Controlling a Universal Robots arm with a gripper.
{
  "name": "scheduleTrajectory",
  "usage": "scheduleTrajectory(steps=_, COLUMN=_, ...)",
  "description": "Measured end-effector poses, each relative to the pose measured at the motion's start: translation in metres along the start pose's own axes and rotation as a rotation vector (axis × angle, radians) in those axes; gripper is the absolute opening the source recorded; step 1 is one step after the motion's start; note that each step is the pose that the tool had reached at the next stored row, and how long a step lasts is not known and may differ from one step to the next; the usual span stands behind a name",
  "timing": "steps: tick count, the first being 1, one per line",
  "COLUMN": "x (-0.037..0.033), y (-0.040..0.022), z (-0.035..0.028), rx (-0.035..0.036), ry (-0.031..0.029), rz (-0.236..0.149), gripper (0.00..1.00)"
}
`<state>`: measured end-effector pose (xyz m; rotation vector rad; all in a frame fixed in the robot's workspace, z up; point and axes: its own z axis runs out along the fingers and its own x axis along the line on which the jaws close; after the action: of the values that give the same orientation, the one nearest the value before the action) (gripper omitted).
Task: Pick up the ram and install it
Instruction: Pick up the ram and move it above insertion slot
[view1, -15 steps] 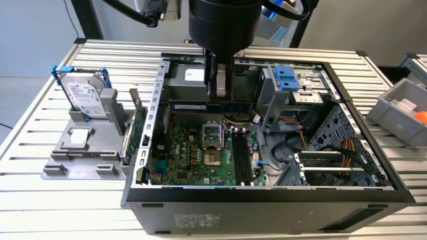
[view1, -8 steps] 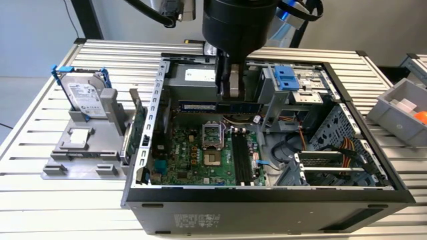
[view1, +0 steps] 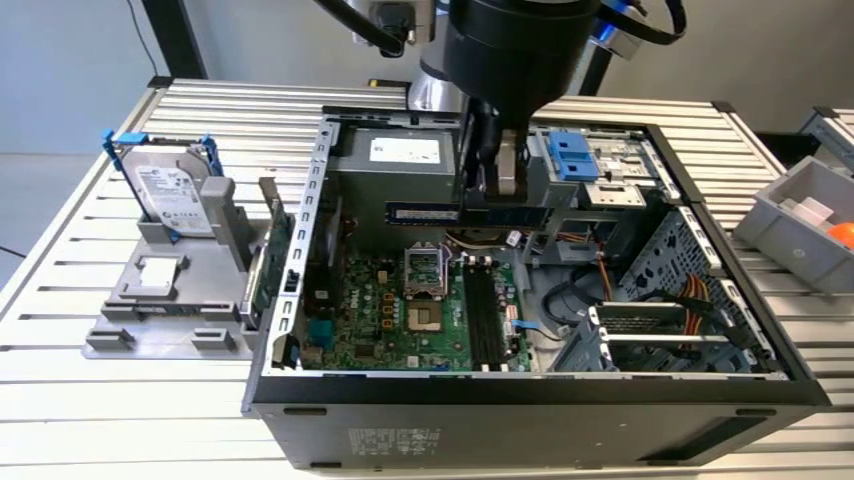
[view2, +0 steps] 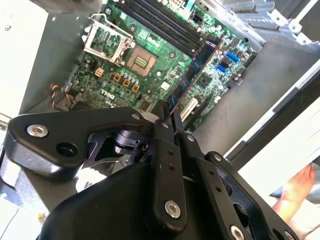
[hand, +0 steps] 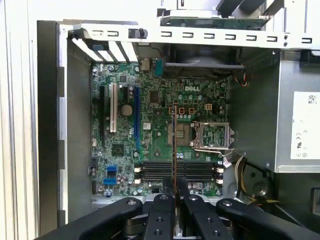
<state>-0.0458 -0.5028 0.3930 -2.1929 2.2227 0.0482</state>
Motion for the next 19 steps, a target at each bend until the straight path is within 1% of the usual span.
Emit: scheduleTrajectory(steps=19, x=-0.0004, y=-0.0307, z=-0.0003, rx=-0.0014, ry=0.0001, rz=0.000, gripper=0.00)
